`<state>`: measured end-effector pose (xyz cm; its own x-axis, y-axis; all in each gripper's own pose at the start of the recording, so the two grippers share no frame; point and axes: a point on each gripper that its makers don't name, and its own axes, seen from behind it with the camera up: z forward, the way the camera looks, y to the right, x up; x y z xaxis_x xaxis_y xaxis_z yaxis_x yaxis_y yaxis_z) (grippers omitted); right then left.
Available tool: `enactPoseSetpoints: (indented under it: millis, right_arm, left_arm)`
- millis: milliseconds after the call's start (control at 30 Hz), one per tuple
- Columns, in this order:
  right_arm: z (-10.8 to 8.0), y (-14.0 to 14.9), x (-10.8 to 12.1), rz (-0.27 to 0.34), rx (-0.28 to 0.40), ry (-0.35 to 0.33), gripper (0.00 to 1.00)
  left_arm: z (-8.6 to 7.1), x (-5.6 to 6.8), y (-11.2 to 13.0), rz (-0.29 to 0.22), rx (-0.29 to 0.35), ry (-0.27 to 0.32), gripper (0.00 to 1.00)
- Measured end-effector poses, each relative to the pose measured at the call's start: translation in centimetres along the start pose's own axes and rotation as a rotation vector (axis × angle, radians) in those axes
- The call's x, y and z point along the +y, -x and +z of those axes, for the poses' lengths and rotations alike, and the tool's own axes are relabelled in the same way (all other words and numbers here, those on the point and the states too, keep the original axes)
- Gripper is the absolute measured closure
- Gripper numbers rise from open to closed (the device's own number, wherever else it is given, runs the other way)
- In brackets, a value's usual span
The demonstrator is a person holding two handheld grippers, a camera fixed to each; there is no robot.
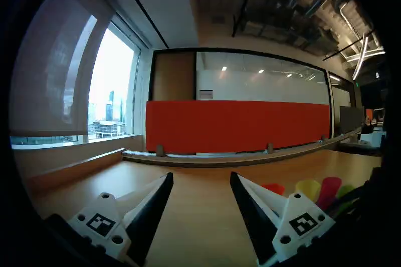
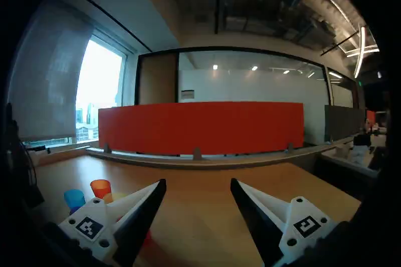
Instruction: Pour water
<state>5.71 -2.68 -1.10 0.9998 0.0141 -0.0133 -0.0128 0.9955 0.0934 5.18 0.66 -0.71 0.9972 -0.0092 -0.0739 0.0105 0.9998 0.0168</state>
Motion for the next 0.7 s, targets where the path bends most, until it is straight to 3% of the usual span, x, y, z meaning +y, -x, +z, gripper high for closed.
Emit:
enactPoseSetpoints:
  millis: [467, 700]
  right_arm:
    - [-0.1, 0.0, 0.3, -0.007, -0.015, 0.022, 0.01]
    - [-0.1, -0.1, 0.3, -0.012, -0.020, 0.026, 0.01]
  left_arm:
    - [0.0, -0.7, 2.0, 0.025, -0.010, -0.018, 0.17]
    - [0.2, -1.1, 3.2, 0.006, -0.025, -0.020, 0.17]
